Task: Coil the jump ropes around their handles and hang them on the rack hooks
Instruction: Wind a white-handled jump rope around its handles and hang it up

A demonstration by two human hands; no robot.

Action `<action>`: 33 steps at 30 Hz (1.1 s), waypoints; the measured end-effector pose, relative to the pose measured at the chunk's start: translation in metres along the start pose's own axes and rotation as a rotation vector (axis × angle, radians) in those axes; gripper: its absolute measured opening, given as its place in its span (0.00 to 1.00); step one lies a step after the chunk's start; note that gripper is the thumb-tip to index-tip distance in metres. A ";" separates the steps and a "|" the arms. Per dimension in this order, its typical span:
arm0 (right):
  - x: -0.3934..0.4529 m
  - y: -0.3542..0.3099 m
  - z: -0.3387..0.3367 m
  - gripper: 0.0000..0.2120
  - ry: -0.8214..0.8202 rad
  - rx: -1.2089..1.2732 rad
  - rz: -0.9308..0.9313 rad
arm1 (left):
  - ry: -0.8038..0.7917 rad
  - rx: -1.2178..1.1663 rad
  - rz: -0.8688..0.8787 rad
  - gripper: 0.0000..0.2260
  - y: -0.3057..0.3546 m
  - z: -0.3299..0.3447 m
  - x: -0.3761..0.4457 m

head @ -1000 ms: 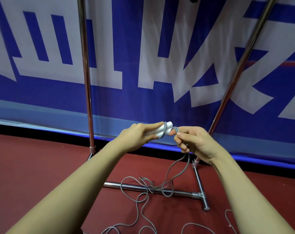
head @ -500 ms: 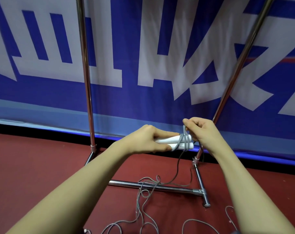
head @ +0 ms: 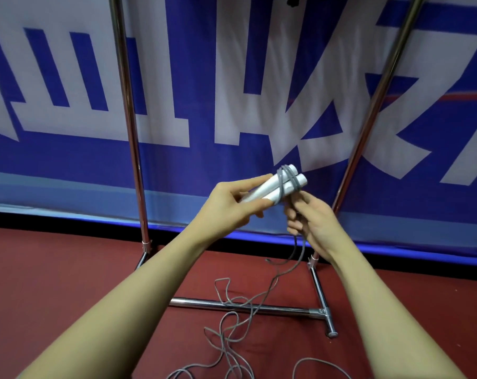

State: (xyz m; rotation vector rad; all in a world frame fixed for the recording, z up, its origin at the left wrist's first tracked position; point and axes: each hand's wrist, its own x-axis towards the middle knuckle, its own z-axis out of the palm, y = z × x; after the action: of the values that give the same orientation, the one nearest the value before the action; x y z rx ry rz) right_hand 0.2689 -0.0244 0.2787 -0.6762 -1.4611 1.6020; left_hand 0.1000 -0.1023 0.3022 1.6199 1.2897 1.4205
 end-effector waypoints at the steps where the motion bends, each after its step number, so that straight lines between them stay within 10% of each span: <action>1: 0.000 0.000 0.000 0.11 -0.032 -0.024 0.018 | 0.032 0.016 -0.011 0.18 -0.005 -0.002 0.002; 15: -0.012 0.000 0.001 0.08 -0.293 -0.263 0.122 | 0.041 0.435 -0.093 0.19 -0.056 -0.015 0.002; 33: -0.006 -0.018 -0.006 0.19 0.148 -0.394 -0.077 | -0.372 0.350 -0.084 0.19 -0.013 -0.013 -0.009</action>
State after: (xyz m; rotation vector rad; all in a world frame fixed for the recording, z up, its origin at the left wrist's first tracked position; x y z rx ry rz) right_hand 0.2807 -0.0272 0.2946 -0.9268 -1.6858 1.1865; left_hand 0.0851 -0.1085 0.2900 1.9201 1.4124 0.8199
